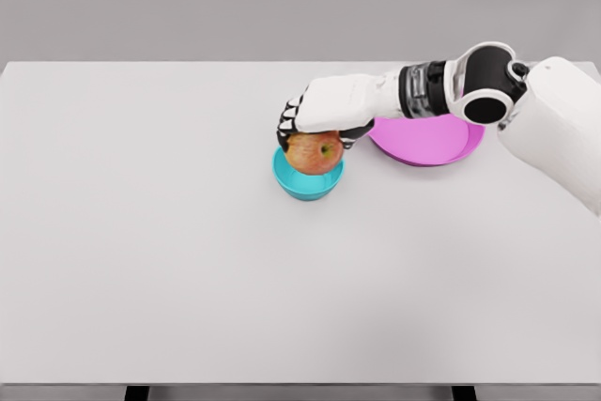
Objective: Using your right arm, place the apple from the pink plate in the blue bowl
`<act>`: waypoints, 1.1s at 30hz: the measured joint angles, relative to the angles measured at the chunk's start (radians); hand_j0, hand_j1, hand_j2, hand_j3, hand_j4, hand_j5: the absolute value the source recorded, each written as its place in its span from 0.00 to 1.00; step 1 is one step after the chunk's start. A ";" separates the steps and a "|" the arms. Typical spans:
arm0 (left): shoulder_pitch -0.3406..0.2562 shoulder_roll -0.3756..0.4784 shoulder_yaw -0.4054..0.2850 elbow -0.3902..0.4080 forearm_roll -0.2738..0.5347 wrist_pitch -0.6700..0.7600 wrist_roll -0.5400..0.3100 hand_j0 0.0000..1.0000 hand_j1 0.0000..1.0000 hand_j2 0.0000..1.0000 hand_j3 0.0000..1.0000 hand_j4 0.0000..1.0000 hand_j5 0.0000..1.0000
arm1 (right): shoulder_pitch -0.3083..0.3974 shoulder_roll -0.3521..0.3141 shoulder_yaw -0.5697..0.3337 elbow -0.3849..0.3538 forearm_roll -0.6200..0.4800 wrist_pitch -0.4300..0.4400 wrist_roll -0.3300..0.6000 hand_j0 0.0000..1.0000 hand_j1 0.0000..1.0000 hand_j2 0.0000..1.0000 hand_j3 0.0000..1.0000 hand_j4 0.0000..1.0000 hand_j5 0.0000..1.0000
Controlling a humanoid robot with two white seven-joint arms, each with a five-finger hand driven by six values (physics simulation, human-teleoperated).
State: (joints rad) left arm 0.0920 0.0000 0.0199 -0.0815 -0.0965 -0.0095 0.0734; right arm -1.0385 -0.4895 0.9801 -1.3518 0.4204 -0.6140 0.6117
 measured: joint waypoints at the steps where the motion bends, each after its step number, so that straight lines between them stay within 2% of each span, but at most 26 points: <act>1: 0.000 0.000 0.000 0.000 0.000 0.000 0.000 1.00 1.00 1.00 1.00 1.00 1.00 | 0.000 0.002 0.007 0.001 0.001 0.000 0.000 0.44 0.44 0.44 0.44 0.44 0.44; 2: 0.000 0.000 0.000 0.000 0.000 0.000 0.000 1.00 1.00 1.00 1.00 1.00 1.00 | -0.002 0.004 0.012 0.001 0.002 0.000 0.000 0.44 0.44 0.44 0.44 0.44 0.44; 3: 0.000 0.000 0.000 0.000 0.000 0.000 0.000 1.00 1.00 1.00 1.00 1.00 1.00 | -0.002 0.005 0.015 0.001 0.003 0.000 0.000 0.52 0.52 0.52 0.52 0.52 0.52; 4: 0.000 0.000 0.000 0.000 0.000 0.000 0.000 1.00 1.00 1.00 1.00 1.00 1.00 | -0.002 0.006 0.017 0.001 0.003 0.000 0.000 1.00 1.00 1.00 1.00 1.00 1.00; 12: 0.000 0.000 0.000 0.000 0.000 0.000 0.000 1.00 1.00 1.00 1.00 1.00 1.00 | -0.008 0.004 0.015 -0.005 0.004 0.000 0.000 1.00 1.00 1.00 1.00 1.00 1.00; 15: 0.000 0.000 0.000 0.000 0.000 0.000 0.000 1.00 1.00 1.00 1.00 1.00 1.00 | 0.000 -0.009 -0.022 -0.029 0.004 0.000 0.000 1.00 1.00 1.00 1.00 1.00 1.00; 17: 0.000 0.000 0.000 0.000 0.000 0.000 0.000 1.00 1.00 1.00 1.00 1.00 1.00 | 0.021 -0.043 -0.061 -0.067 0.000 0.000 0.000 1.00 1.00 1.00 1.00 1.00 1.00; 20: 0.000 0.000 0.000 0.000 0.000 0.000 0.000 1.00 1.00 1.00 1.00 1.00 1.00 | 0.156 -0.128 -0.182 -0.105 -0.005 -0.001 0.000 1.00 1.00 1.00 1.00 1.00 1.00; 24: 0.000 0.000 0.000 0.000 0.000 0.000 0.000 1.00 1.00 1.00 1.00 1.00 1.00 | 0.390 -0.254 -0.444 -0.113 -0.025 -0.002 0.000 1.00 1.00 1.00 1.00 1.00 1.00; 25: 0.000 0.000 0.000 0.000 0.000 0.000 0.000 1.00 1.00 1.00 1.00 1.00 1.00 | 0.449 -0.275 -0.506 -0.112 -0.029 -0.002 0.000 1.00 1.00 1.00 1.00 1.00 1.00; 26: 0.000 0.000 0.000 0.000 0.000 0.000 0.000 1.00 1.00 1.00 1.00 1.00 1.00 | 0.543 -0.284 -0.585 -0.113 -0.038 0.002 -0.001 1.00 1.00 1.00 1.00 1.00 1.00; 27: 0.000 0.000 0.000 0.000 0.000 0.000 0.000 1.00 1.00 1.00 1.00 1.00 1.00 | 0.615 -0.275 -0.673 -0.118 -0.033 -0.003 0.001 1.00 1.00 1.00 1.00 1.00 1.00; 28: 0.000 0.000 0.000 0.000 0.000 0.000 0.000 1.00 1.00 1.00 1.00 1.00 1.00 | 0.635 -0.267 -0.746 -0.125 -0.036 -0.002 0.000 1.00 1.00 1.00 1.00 1.00 1.00; 30: 0.000 0.000 0.000 0.000 0.000 0.000 0.000 1.00 1.00 1.00 1.00 1.00 1.00 | 0.660 -0.258 -0.838 -0.133 -0.042 0.000 0.000 1.00 1.00 1.00 1.00 1.00 1.00; 33: 0.000 0.000 0.000 0.000 0.000 0.000 0.000 1.00 1.00 1.00 1.00 1.00 1.00 | 0.684 -0.255 -0.900 -0.139 -0.044 0.000 0.000 1.00 1.00 1.00 1.00 1.00 1.00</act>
